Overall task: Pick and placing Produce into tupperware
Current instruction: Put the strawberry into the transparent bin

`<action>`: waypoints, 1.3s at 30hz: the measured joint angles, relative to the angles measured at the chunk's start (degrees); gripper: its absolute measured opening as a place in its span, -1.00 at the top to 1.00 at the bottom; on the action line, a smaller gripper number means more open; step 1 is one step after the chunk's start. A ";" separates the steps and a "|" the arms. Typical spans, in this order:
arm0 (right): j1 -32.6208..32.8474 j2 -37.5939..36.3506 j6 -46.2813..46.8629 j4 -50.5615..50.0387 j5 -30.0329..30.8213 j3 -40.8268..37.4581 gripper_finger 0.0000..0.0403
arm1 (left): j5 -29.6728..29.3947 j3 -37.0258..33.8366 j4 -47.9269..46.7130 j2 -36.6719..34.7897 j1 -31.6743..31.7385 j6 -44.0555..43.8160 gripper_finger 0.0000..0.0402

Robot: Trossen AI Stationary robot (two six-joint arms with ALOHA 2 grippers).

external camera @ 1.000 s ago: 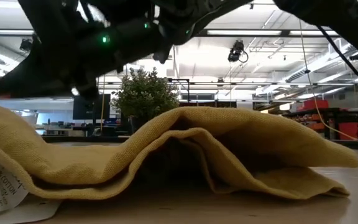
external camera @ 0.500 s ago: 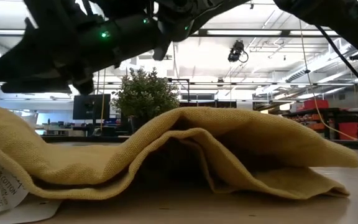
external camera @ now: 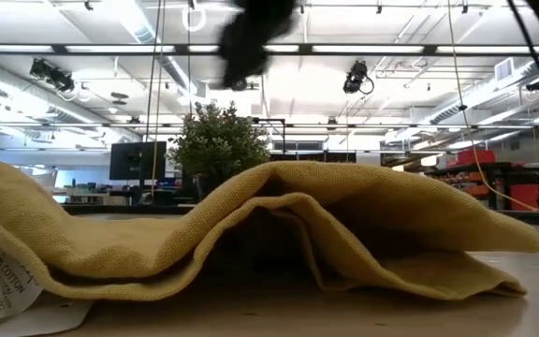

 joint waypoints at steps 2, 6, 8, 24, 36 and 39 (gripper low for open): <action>0.62 -2.60 0.05 -6.88 0.12 0.00 0.16 | 0.07 0.02 -0.75 0.94 -1.14 -1.36 0.97; 2.66 -7.63 3.25 -15.17 4.88 -2.56 0.18 | 0.36 0.00 -0.81 3.77 -3.64 -4.79 0.97; 3.77 -10.79 6.87 -15.26 8.88 -6.19 0.18 | 0.40 0.00 -0.81 5.43 -4.72 -6.10 0.93; 6.53 -47.63 31.84 25.14 25.72 -68.49 0.18 | 1.03 0.00 -1.34 11.43 -9.34 -10.85 0.94; -2.82 -60.50 31.67 62.31 32.87 -97.19 0.18 | 0.88 0.00 -1.55 11.41 -7.30 -7.26 0.92; -6.55 -58.71 33.34 63.77 33.13 -98.25 0.18 | 0.88 0.00 -1.53 11.41 -6.66 -7.20 0.95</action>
